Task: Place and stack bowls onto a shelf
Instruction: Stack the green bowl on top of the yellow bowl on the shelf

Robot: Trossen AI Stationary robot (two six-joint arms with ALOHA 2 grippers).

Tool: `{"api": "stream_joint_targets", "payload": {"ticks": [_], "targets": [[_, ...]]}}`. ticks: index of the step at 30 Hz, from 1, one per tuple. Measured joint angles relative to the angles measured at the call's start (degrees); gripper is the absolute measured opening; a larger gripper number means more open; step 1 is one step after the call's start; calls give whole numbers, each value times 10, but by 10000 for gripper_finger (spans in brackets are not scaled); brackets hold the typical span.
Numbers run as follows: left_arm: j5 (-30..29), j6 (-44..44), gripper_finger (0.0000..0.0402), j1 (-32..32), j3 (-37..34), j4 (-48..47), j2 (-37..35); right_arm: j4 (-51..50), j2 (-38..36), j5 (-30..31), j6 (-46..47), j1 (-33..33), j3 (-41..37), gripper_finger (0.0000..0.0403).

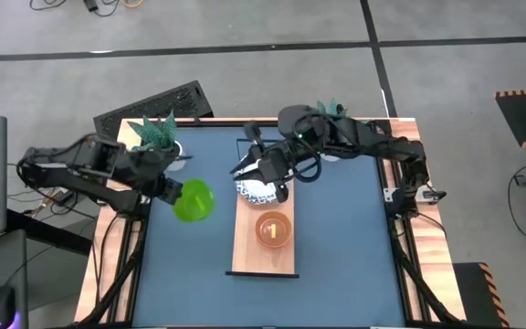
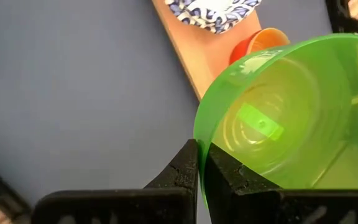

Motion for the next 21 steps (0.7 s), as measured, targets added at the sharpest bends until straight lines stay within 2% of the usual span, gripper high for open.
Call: {"api": "stream_joint_targets", "payload": {"ticks": [7, 11, 16, 21], "targets": [[61, 148, 0, 93, 206, -123, 138, -2, 0, -17, -18, 1, 0, 180], [105, 234, 0, 153, 290, -178, 213, -8, 0, -17, -31, 3, 0, 204], [177, 326, 0, 210, 343, -173, 283, -53, 0, -28, -32, 4, 0, 205], [219, 386, 0, 243, 346, -175, 329, -101, 0, -28, -31, 7, 0, 198]]}}
